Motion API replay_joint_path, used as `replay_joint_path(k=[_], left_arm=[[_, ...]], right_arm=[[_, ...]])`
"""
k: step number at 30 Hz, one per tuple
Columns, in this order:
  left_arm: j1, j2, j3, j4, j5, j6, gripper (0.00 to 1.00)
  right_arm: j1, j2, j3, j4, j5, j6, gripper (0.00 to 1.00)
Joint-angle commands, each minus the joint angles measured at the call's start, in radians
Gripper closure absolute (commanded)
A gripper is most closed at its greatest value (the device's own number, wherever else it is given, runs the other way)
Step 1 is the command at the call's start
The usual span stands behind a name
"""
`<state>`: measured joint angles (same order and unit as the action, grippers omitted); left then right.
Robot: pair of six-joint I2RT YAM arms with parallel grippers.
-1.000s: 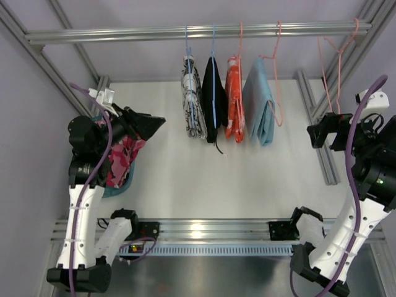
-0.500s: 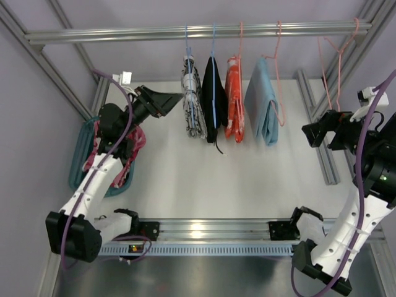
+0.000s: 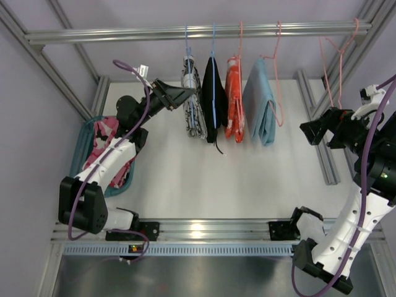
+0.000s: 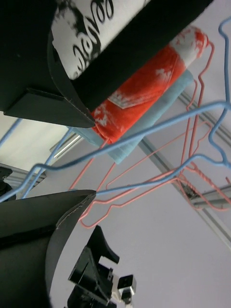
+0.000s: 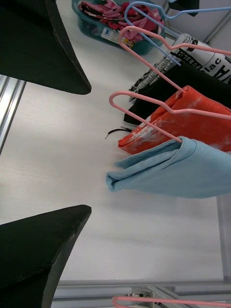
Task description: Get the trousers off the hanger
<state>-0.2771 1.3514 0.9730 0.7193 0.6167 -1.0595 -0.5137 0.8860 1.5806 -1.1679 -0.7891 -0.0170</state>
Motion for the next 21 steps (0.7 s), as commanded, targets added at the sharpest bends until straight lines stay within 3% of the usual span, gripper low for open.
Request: replay_joint_path(k=[1, 13, 20, 21], left_arm=[[-0.023, 0.014, 0.061, 0.186, 0.044, -0.051, 0.41], [-0.057, 0.071, 0.107, 0.204, 0.046, -0.085, 0.61], [-0.057, 0.086, 0.122, 0.236, 0.063, -0.149, 0.86], [-0.059, 0.084, 0.136, 0.238, 0.069, -0.155, 0.94]], right_arm=[[-0.011, 0.004, 0.039, 0.051, -0.029, 0.011, 0.01], [-0.011, -0.005, 0.052, 0.054, -0.050, 0.011, 0.01], [-0.011, -0.009, 0.050, 0.060, -0.056, 0.042, 0.01], [-0.011, -0.010, 0.044, 0.065, -0.055, 0.045, 0.01]])
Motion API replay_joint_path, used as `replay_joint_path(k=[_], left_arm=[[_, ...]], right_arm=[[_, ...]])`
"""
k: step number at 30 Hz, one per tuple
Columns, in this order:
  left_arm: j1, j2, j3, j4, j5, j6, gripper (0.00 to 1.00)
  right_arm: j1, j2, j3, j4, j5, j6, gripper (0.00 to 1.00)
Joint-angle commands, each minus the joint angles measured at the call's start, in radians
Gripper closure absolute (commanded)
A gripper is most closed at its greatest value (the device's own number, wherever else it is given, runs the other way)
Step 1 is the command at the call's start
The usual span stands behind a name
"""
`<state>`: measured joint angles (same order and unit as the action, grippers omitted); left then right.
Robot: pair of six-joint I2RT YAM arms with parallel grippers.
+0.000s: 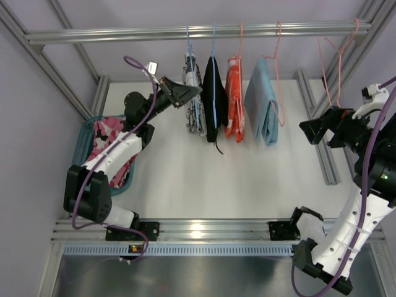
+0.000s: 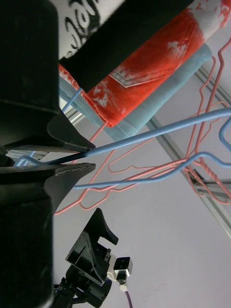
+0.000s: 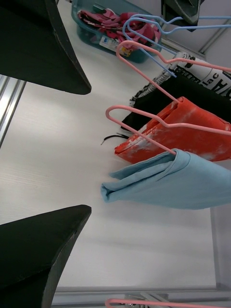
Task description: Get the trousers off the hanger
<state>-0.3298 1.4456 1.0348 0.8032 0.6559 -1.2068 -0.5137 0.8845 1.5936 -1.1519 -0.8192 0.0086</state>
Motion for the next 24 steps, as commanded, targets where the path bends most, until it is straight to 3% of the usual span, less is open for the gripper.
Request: replay_joint_path(k=[1, 15, 19, 24], left_arm=[[-0.008, -0.010, 0.080, 0.152, 0.033, -0.017, 0.97], [-0.005, -0.111, 0.211, 0.149, -0.048, -0.013, 1.00], [-0.005, -0.158, 0.171, 0.128, -0.048, -0.011, 1.00], [-0.006, -0.261, 0.036, 0.099, -0.036, 0.004, 1.00]], right_arm=[[-0.011, -0.010, 0.028, 0.053, -0.029, 0.024, 0.01], [-0.011, -0.018, -0.006, 0.144, -0.098, 0.096, 0.01], [-0.011, -0.025, -0.006, 0.185, -0.155, 0.119, 0.01], [-0.011, -0.039, -0.021, 0.319, -0.215, 0.275, 0.01]])
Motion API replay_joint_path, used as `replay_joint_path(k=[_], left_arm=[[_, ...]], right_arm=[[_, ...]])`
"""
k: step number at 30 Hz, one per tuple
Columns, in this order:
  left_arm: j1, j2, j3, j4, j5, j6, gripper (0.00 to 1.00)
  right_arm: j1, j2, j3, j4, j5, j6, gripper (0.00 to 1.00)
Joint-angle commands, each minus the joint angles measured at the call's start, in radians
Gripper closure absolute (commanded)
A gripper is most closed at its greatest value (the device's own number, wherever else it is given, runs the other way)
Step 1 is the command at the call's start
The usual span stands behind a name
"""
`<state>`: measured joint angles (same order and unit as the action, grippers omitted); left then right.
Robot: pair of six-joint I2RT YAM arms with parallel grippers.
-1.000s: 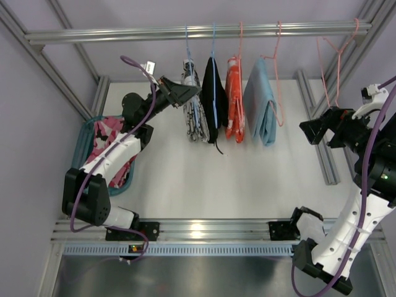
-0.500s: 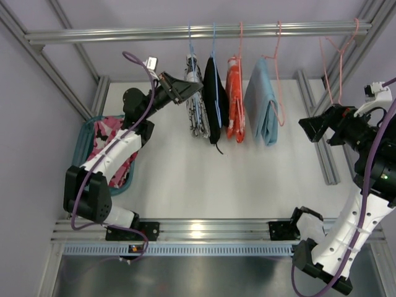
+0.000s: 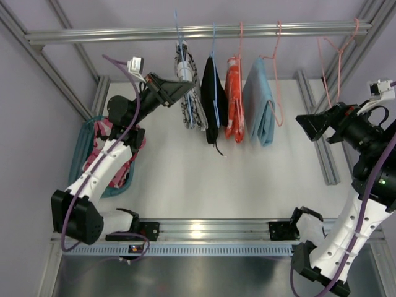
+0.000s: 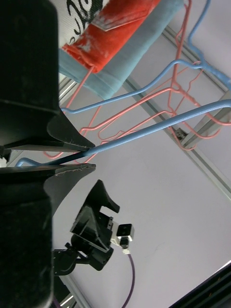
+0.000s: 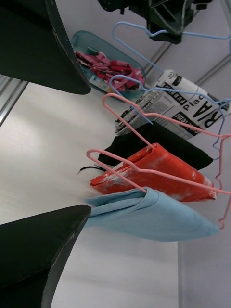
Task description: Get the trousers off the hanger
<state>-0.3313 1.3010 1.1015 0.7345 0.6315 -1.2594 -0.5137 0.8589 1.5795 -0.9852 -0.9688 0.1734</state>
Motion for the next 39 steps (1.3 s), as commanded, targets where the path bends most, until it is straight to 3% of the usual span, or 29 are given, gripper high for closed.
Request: replay_joint_path(k=[1, 6, 8, 12, 15, 16, 20, 24, 31, 39], left_arm=[[-0.006, -0.149, -0.054, 0.166, -0.001, 0.063, 1.00], [-0.006, -0.265, -0.199, 0.115, -0.006, 0.113, 1.00], [-0.008, -0.311, -0.242, 0.102, -0.012, 0.115, 1.00], [-0.017, -0.382, -0.302, 0.048, -0.010, 0.155, 1.00], [-0.017, -0.419, -0.327, 0.022, -0.012, 0.176, 1.00], [-0.018, -0.427, -0.328, 0.014, -0.013, 0.181, 1.00], [-0.018, -0.456, -0.322, -0.026, -0.021, 0.213, 1.00], [-0.017, -0.477, -0.305, -0.076, -0.024, 0.273, 1.00], [-0.012, -0.500, -0.247, -0.179, -0.007, 0.333, 1.00], [0.026, -0.473, -0.192, -0.215, -0.044, 0.307, 1.00]], right_arm=[[-0.011, -0.015, -0.012, 0.189, -0.071, 0.167, 0.01], [-0.011, -0.040, -0.052, 0.456, -0.073, 0.354, 0.00], [-0.009, -0.020, -0.055, 0.500, -0.080, 0.409, 0.00], [0.024, 0.038, -0.033, 0.459, -0.041, 0.368, 0.01], [0.154, 0.135, 0.071, 0.341, 0.172, 0.301, 0.02], [0.264, 0.176, 0.104, 0.347, 0.192, 0.264, 0.02], [0.316, 0.288, 0.254, 0.349, 0.222, 0.243, 0.01], [0.458, 0.394, 0.387, 0.312, 0.298, 0.150, 0.01], [0.870, 0.572, 0.598, 0.273, 0.473, -0.112, 0.01], [1.207, 0.646, 0.511, 0.430, 0.632, -0.014, 0.01]])
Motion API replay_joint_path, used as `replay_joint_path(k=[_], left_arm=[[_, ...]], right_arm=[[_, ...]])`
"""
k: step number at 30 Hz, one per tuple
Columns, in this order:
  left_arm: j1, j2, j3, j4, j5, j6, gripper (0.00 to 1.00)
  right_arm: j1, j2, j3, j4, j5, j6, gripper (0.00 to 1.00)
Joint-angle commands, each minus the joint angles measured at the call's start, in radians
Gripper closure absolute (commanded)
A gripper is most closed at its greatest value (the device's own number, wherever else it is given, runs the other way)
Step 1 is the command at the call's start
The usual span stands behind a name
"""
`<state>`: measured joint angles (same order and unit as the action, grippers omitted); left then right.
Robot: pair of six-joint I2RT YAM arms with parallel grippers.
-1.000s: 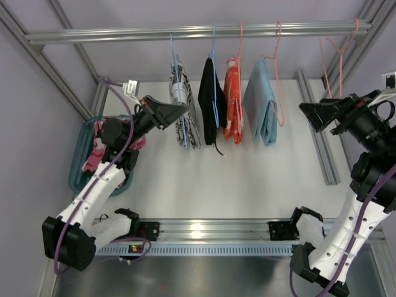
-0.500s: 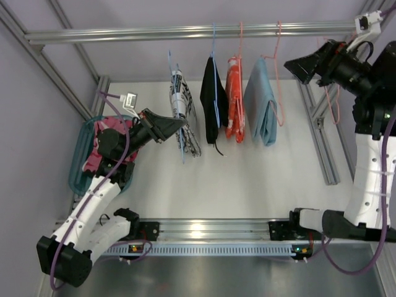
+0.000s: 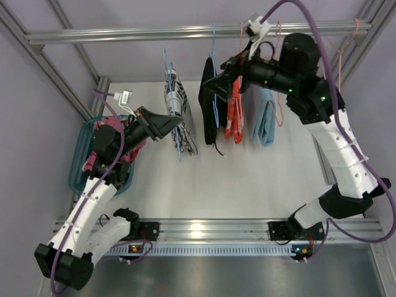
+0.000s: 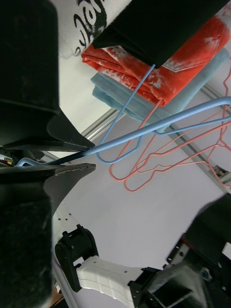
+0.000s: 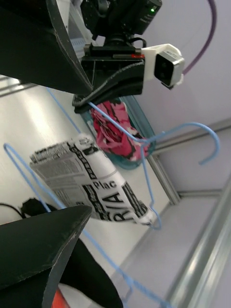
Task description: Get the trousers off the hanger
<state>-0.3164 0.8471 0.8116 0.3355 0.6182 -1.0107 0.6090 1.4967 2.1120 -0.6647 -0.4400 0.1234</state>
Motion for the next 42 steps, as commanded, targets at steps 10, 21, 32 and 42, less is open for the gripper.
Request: replay_joint_path(k=[10, 21, 32, 42], left_arm=[[0.014, -0.026, 0.113, 0.185, -0.014, 0.049, 1.00], [0.013, -0.060, 0.101, 0.185, 0.002, 0.058, 1.00], [0.011, -0.094, 0.097, 0.183, 0.038, 0.087, 1.00], [0.013, -0.137, 0.118, -0.062, -0.031, 0.194, 0.80]], right_arm=[[0.285, 0.128, -0.012, 0.157, 0.164, 0.154, 0.09], [0.285, 0.247, 0.016, 0.229, 0.063, 0.284, 0.23], [0.288, 0.292, 0.037, 0.266, -0.003, 0.351, 0.73], [0.295, 0.257, 0.019, 0.304, -0.078, 0.447, 1.00]])
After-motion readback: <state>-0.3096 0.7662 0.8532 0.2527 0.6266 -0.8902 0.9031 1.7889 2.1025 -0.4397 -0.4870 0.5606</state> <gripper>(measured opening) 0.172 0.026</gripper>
